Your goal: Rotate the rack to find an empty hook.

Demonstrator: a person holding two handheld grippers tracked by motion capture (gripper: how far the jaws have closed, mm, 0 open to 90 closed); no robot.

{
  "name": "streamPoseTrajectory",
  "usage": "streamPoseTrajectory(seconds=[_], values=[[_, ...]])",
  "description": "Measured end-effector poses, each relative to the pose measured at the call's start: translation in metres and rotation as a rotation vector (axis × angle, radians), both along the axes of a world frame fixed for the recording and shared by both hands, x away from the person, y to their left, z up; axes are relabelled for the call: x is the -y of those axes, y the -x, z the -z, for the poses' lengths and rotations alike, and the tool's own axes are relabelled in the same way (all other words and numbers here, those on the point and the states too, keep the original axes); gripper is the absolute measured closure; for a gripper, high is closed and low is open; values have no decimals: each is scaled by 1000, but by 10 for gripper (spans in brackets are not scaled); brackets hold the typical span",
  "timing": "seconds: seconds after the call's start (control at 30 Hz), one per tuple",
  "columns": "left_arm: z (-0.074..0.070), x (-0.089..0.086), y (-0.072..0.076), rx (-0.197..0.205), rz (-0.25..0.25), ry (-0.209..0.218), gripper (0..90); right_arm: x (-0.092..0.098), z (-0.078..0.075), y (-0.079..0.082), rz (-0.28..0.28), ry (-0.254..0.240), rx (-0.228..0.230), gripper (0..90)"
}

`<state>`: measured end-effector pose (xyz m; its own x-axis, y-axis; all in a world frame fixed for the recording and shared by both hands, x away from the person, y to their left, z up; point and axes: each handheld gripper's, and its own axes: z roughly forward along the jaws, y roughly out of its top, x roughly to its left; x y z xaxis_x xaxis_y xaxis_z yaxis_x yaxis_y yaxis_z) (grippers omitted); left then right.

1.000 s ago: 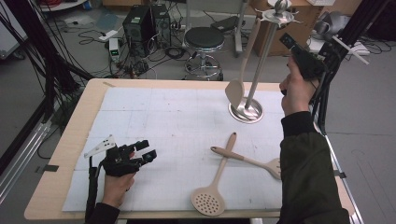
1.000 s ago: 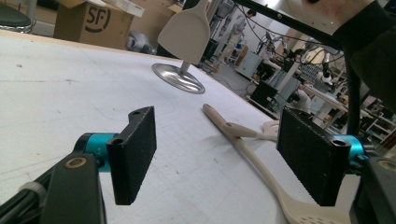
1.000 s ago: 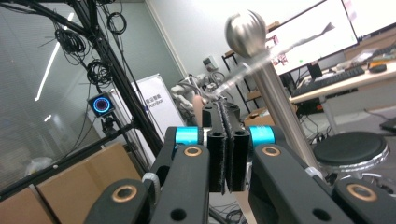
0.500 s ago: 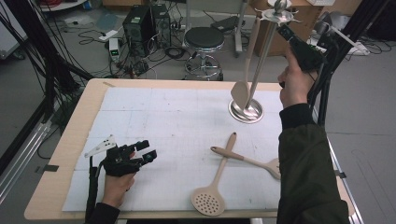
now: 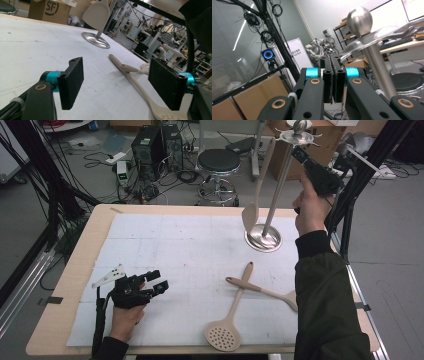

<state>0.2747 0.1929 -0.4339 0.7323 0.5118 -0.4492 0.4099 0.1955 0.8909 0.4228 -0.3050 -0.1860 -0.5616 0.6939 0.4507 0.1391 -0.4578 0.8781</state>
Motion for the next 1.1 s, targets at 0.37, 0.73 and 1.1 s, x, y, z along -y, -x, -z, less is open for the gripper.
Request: streamPoseTrajectory(seconds=[0.37,0.73,1.1], values=[[1,-5,1,-1,-7,3,292,-17,-6,1,-29,42,4,895],[0,-5,2,1,-10,6,293,3,8,3,34,38,-10,895],[0,-4,2,-3,1,10,293,38,11,-14,128,13,-42,896]])
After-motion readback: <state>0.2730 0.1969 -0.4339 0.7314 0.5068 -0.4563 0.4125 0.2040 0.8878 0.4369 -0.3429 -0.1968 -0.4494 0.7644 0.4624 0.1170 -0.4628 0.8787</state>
